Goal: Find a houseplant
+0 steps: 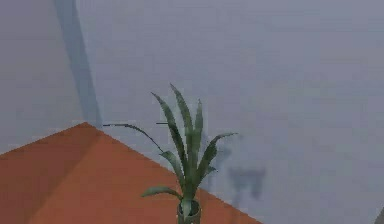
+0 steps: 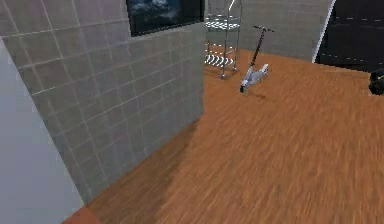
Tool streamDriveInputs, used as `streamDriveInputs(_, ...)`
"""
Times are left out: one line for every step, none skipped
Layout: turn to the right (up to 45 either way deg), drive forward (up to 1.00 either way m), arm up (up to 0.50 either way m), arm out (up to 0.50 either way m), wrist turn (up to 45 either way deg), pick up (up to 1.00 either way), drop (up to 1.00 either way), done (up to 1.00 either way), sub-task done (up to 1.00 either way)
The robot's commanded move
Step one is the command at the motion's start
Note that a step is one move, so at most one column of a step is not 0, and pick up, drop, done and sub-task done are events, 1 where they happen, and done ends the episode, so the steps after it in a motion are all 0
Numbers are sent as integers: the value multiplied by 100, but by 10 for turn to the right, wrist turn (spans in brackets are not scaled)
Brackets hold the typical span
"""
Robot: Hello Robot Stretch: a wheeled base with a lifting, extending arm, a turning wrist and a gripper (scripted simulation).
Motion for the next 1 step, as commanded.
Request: streamDriveInputs(0, 0, 0, 0, 0, 0, 0, 100, 0)
